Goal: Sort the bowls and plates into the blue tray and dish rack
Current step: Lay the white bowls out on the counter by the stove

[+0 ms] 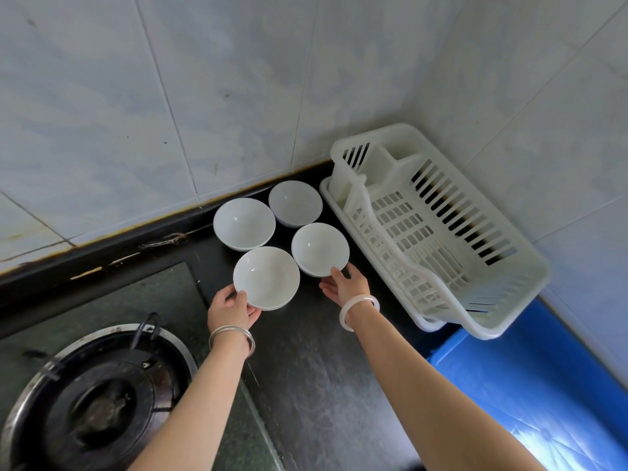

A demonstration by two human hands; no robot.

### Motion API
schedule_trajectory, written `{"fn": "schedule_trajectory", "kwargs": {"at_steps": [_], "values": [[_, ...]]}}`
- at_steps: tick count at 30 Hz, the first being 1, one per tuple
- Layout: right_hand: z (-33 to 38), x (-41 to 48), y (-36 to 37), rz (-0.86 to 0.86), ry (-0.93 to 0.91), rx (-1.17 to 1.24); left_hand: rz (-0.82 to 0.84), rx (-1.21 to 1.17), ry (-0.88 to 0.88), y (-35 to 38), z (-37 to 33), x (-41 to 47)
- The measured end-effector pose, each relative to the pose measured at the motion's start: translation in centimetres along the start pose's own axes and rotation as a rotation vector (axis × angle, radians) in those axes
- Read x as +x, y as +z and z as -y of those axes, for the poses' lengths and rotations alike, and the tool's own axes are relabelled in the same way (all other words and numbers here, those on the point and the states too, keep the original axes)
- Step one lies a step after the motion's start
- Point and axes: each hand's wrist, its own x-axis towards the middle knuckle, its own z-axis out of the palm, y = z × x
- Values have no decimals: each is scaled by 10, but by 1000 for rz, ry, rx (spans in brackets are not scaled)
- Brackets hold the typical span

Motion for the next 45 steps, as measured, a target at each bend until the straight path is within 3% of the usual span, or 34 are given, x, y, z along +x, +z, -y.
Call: {"fn": "schedule_trajectory", "kwargs": {"at_steps": [11, 15, 22, 27, 36, 40, 45], "values": [[4, -7, -3, 58, 26, -121, 15, -16, 22, 0, 3, -3], [7, -18, -12, 91, 26, -152, 102, 136, 129, -2, 10, -11], [3, -79, -69, 67, -192, -301, 178, 374, 165, -15, 34, -46], [-35, -144, -150, -73, -334, -487, 332, 615, 273, -9, 71, -110], [-134, -214, -289, -437, -140, -905, 748, 1094, 411, 16, 170, -225], [-162, -225, -316, -472, -23, -972, 864, 1242, 426, 18, 201, -248], [-174, -229, -320, -451, 62, -1008, 874, 1275, 430, 13, 219, -253]]}}
